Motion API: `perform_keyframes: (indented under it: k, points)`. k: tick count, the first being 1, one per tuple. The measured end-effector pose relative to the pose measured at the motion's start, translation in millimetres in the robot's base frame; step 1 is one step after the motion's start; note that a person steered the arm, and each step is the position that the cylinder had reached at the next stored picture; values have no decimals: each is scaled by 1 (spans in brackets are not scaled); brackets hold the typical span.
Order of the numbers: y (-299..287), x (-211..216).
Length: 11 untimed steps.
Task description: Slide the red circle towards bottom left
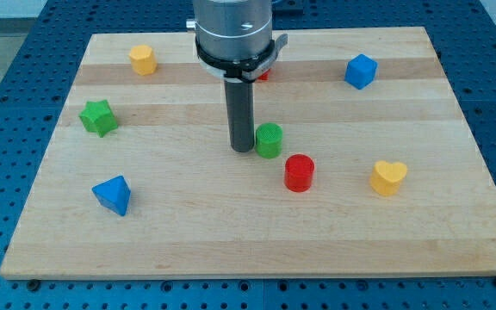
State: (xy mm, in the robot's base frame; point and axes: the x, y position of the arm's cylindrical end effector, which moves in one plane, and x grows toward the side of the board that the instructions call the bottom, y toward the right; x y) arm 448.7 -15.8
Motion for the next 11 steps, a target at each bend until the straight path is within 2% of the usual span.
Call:
perform_keyframes:
  k: [1, 2, 4, 7, 8, 10, 11]
  points:
    - [95, -2]
    - [141, -2]
    - [117, -3]
    - [116, -9]
    - [116, 3]
    - [51, 42]
    - [41, 43]
